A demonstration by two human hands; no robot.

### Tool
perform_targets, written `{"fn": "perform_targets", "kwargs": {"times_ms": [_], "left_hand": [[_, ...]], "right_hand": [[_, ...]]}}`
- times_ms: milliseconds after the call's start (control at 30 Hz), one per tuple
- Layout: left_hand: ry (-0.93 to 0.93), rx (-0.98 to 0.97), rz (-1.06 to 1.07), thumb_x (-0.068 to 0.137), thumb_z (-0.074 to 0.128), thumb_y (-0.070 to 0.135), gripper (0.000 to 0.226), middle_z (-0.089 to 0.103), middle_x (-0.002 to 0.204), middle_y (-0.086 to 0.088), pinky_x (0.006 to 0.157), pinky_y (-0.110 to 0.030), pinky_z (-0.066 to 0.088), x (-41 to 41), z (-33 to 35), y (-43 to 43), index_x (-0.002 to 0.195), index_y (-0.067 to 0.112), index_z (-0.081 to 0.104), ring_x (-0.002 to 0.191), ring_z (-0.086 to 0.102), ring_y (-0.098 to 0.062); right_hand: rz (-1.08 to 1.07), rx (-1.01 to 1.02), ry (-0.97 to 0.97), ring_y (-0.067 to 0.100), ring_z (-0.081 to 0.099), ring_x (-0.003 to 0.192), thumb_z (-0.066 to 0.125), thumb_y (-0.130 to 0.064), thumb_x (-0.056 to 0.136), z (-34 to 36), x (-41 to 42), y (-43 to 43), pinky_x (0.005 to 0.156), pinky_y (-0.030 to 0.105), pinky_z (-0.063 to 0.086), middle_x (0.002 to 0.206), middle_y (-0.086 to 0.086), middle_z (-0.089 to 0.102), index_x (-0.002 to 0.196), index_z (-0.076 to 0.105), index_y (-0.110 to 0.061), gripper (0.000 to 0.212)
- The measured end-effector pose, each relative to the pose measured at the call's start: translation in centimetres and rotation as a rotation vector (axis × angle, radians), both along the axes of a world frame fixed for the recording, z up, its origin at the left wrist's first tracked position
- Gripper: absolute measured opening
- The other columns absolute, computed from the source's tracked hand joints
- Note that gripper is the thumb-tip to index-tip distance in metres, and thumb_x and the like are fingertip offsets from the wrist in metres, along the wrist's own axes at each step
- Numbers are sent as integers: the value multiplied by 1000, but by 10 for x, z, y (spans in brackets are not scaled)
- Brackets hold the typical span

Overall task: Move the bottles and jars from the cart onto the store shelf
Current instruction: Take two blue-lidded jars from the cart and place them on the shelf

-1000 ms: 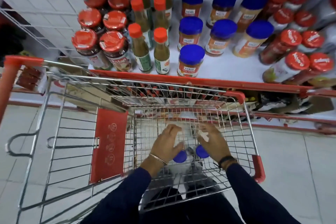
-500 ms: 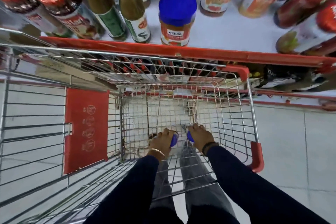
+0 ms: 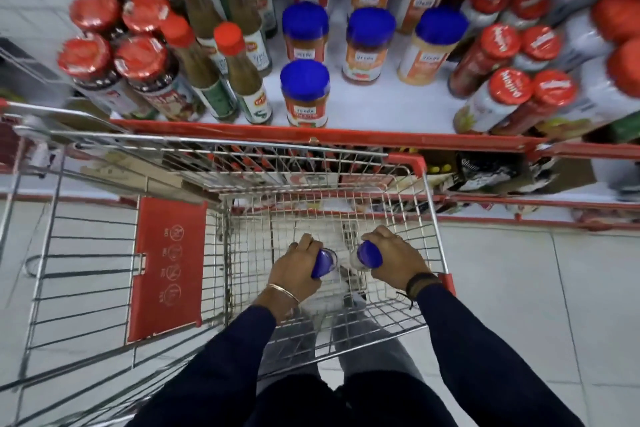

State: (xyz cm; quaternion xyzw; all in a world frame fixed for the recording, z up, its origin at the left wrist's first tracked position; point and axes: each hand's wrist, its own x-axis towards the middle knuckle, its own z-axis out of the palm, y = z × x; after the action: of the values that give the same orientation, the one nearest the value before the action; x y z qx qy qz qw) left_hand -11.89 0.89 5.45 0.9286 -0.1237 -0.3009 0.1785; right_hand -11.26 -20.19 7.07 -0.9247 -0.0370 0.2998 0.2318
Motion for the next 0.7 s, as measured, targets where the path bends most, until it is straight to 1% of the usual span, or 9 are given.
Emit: {"fn": "perform_targets", "kwargs": {"times_ms": [100,167,233,333,433,500,567,633,700], "left_hand": [[-81,-14,-29,69,66,13,59,43,126,-4,81,-43,54,10,42,-5,122,16,41,110,49,-28],[-132,-10,-51,69,65,15,59,44,127,-4,83,-44,53,20,71,-9,123,17,40,112,49,-29],[-194,-23,-69,70,66,21,60,45,126,-5,82,-44,54,32,98,-14,124,18,40,111,51,-29],[-266,-118,-30,72,68,33,60,48,125,-5,83,-43,53,48,135,-23,124,18,42,109,53,-29],[-328,-229,26,71,70,30,61,49,127,-5,87,-41,51,61,165,-34,124,19,43,112,52,-28],[-420,-246,16,71,69,29,62,50,128,-4,89,-39,50,70,182,-43,126,21,42,113,52,-27],[-509,-253,0,73,68,31,62,50,127,-6,88,-39,48,82,197,-52,127,19,40,113,51,-28],[-586,-243,-5,75,67,32,62,50,127,-9,87,-42,49,99,208,-60,129,17,39,112,52,-31],[-631,-233,12,76,66,28,63,48,128,-10,87,-46,50,118,216,-69,130,16,37,113,50,-34]], "right_hand": [[-21,32,-93,27,56,111,63,-12,70,46,7,-9,87,38,51,129,3,50,124,50,-17,55],[-30,40,-136,25,57,108,66,-16,69,76,14,-16,85,36,51,126,1,52,123,50,-20,56],[-47,54,-175,22,57,105,70,-23,66,107,23,-23,83,39,52,121,-3,53,120,50,-23,57],[-113,101,-247,22,59,101,73,-28,62,152,36,-34,84,41,52,114,-3,57,114,54,-23,55],[-163,122,-343,25,57,107,74,-32,62,190,48,-41,89,42,49,120,4,58,121,51,-20,65],[-147,106,-400,28,53,113,73,-30,66,209,58,-46,92,43,47,130,6,53,128,46,-16,69],[-134,83,-454,28,52,116,72,-28,69,222,71,-52,93,41,46,134,7,50,130,44,-15,68],[-117,57,-493,28,53,114,71,-27,70,230,87,-57,91,41,47,132,8,51,130,44,-17,66],[-104,51,-519,30,55,109,70,-22,70,235,103,-61,87,42,48,125,9,53,124,49,-16,58]]}}
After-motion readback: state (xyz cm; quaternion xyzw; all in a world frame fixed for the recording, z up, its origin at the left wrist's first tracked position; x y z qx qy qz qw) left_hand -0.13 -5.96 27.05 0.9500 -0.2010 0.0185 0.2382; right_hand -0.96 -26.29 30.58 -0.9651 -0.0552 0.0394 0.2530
